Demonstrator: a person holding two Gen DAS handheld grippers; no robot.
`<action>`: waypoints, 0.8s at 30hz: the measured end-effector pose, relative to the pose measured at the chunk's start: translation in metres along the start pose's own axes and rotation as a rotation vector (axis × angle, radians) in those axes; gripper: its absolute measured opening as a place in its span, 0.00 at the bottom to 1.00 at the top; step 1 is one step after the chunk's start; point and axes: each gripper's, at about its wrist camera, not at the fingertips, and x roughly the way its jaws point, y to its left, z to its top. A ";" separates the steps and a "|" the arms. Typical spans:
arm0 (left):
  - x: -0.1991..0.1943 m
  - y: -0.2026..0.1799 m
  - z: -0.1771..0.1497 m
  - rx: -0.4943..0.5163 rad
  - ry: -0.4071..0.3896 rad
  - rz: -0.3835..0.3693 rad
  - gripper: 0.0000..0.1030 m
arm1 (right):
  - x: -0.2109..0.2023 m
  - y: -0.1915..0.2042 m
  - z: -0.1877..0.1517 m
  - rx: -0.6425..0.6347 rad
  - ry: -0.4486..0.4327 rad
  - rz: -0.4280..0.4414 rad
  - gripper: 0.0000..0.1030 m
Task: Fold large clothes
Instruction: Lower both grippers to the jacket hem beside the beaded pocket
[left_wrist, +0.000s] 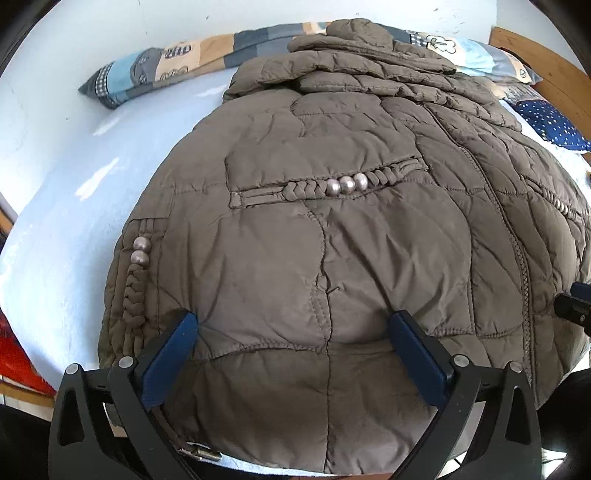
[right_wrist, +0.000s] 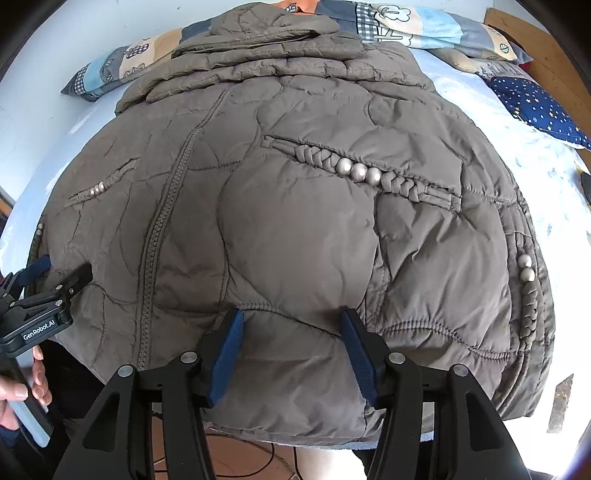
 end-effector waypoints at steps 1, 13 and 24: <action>0.000 0.000 -0.001 0.003 -0.009 0.000 1.00 | 0.000 0.000 -0.001 0.001 -0.006 -0.001 0.59; 0.001 -0.002 -0.005 0.017 -0.055 0.007 1.00 | 0.001 0.004 -0.008 0.017 -0.059 -0.007 0.71; 0.001 -0.001 -0.005 0.021 -0.042 0.005 1.00 | 0.003 0.001 -0.005 0.026 -0.052 0.005 0.77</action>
